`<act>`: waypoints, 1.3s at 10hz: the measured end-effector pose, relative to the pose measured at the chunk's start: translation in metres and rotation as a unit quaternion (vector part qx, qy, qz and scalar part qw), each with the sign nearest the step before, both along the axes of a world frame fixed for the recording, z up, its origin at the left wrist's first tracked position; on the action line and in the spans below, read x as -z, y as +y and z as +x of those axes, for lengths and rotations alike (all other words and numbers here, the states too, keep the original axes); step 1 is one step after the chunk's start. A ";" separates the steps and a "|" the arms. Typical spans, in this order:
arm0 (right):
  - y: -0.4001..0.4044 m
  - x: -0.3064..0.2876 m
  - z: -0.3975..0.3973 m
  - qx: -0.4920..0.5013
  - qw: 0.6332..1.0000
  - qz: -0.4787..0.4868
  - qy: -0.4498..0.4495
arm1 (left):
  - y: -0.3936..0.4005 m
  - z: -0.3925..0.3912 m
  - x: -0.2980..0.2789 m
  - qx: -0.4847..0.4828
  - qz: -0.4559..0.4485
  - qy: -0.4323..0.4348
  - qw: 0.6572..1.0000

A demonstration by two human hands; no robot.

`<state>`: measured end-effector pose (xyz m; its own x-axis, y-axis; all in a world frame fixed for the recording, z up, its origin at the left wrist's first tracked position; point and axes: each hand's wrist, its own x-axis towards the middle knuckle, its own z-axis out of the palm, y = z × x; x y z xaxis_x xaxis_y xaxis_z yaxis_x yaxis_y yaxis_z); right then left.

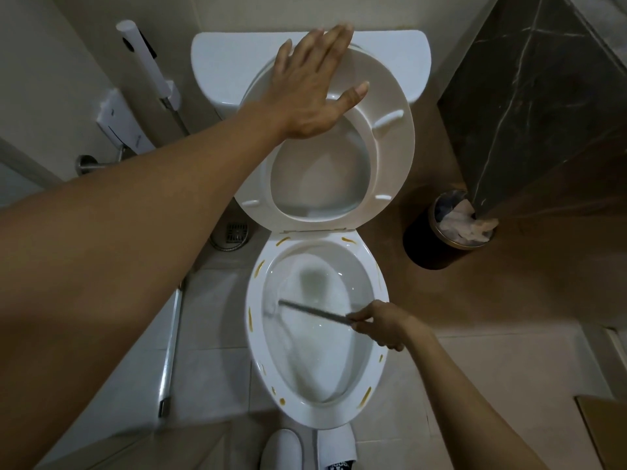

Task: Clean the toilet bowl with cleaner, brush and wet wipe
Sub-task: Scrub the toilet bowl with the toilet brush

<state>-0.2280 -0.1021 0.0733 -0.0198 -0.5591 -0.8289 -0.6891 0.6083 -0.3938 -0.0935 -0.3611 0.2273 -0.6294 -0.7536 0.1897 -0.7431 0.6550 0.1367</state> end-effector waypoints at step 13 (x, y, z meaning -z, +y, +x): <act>0.009 0.003 0.009 0.024 0.998 -0.011 0.048 | 0.002 0.000 -0.001 0.000 -0.009 0.007 1.000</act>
